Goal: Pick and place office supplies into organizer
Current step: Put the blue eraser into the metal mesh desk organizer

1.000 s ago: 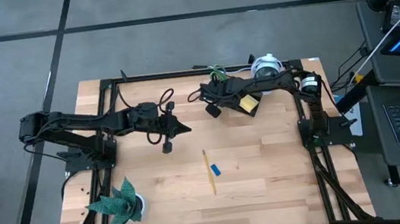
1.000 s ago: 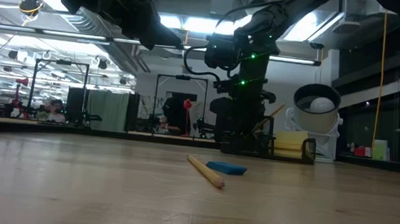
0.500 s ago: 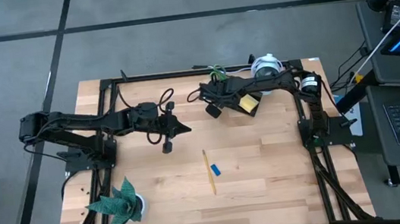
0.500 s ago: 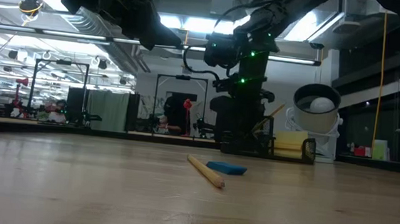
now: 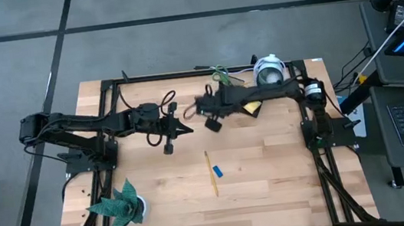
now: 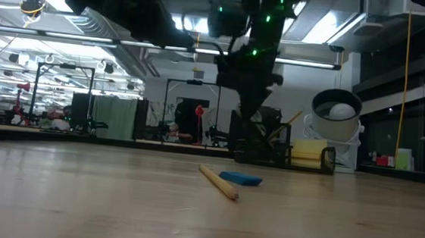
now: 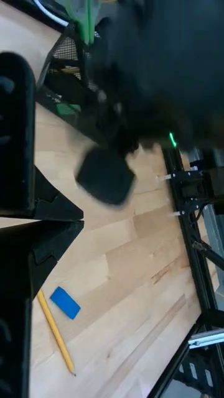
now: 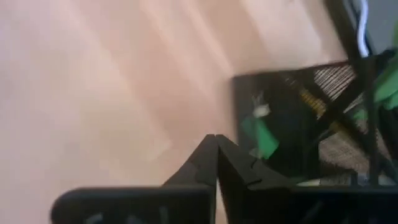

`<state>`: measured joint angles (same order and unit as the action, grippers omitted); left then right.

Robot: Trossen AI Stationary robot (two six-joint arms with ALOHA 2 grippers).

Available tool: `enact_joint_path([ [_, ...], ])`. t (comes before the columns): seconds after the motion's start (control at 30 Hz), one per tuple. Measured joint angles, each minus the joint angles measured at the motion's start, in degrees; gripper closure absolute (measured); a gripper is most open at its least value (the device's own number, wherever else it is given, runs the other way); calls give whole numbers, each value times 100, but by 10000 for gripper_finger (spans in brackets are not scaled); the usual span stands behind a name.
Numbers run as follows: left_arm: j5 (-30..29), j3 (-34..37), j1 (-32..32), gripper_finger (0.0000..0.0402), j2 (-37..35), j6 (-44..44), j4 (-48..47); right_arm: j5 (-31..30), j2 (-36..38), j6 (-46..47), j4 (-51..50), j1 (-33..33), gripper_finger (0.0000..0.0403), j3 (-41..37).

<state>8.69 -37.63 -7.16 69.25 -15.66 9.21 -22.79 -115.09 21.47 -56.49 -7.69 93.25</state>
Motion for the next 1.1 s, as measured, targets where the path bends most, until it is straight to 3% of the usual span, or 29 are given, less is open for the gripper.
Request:
enact_joint_path([
  [0.23,350,729,-112,400,-73,-6,1449,-238,35,695,-260,1052,398,83],
  [0.57,614,1322,-548,399,-1008,256,1480,-369,140,1867,-242,2359,400,40],
  [0.73,752,1810,-745,400,-1598,114,1780,267,133,2676,-219,2784,396,-43],
  [0.83,752,1952,-853,399,-1844,182,1811,622,133,2945,54,2998,395,-52],
  [1.1,747,2028,-920,400,-1991,304,1801,616,133,3069,1429,3188,386,-52],
])
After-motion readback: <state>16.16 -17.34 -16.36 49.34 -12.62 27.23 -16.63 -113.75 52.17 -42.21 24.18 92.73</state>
